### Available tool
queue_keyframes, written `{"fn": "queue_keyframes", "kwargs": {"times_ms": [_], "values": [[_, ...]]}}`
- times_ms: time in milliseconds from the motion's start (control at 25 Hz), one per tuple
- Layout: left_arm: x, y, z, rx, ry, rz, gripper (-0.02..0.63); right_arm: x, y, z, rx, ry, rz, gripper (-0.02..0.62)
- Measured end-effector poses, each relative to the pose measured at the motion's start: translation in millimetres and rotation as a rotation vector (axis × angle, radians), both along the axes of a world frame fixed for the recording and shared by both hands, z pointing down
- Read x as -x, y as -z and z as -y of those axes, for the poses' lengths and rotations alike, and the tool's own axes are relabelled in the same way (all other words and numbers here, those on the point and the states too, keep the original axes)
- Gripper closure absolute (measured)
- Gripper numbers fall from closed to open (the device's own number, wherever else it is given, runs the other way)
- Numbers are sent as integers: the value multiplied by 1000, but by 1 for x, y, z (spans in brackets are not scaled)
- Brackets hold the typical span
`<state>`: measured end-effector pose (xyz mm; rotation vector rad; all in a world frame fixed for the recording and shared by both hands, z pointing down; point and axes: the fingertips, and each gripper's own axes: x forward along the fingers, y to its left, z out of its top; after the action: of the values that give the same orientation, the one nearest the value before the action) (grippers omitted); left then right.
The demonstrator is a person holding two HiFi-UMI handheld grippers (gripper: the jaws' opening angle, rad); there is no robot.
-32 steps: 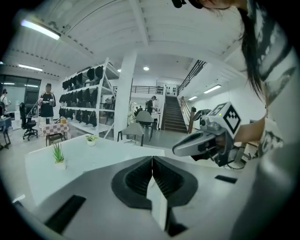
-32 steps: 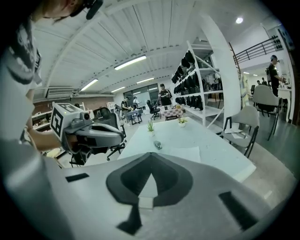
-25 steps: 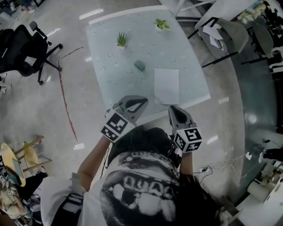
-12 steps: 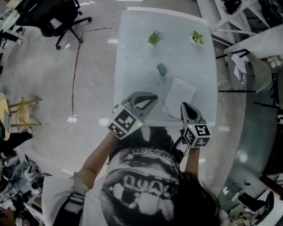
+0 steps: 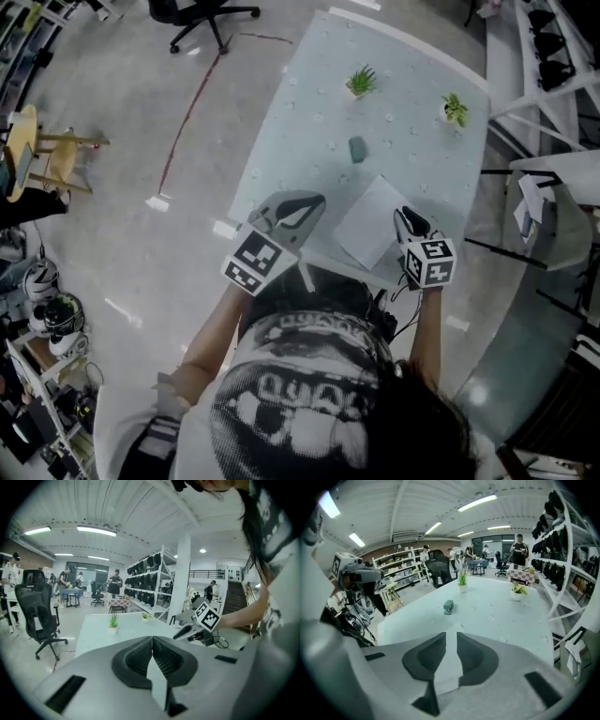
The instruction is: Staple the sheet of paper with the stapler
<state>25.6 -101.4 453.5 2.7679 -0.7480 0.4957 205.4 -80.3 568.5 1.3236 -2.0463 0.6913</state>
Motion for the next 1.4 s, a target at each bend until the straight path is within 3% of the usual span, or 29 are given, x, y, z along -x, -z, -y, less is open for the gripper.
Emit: {"fn": "queue_keyframes", "kwargs": {"times_ms": [160, 320, 440, 600, 800, 960, 1160, 1400], "values": [[2, -3, -19, 6, 95, 18, 603, -21, -30, 5, 51, 97, -72, 485], [7, -6, -34, 9, 179, 42, 601, -48, -55, 8, 106, 113, -133, 418], [12, -6, -44, 11, 229, 61, 603, -65, -69, 5, 173, 59, -99, 374], [15, -5, -53, 8, 262, 85, 601, -73, -82, -2, 230, -7, 7, 367], [17, -2, -59, 1, 283, 102, 601, -59, -80, -7, 203, -7, 25, 457], [20, -3, -63, 1, 294, 109, 603, -46, -76, -5, 150, -35, 58, 586], [32, 0, -66, 0, 323, 112, 601, -24, -63, 5, 93, -5, 128, 589], [56, 3, -67, 2, 324, 120, 603, -5, -51, 27, 53, 18, 125, 589]]}}
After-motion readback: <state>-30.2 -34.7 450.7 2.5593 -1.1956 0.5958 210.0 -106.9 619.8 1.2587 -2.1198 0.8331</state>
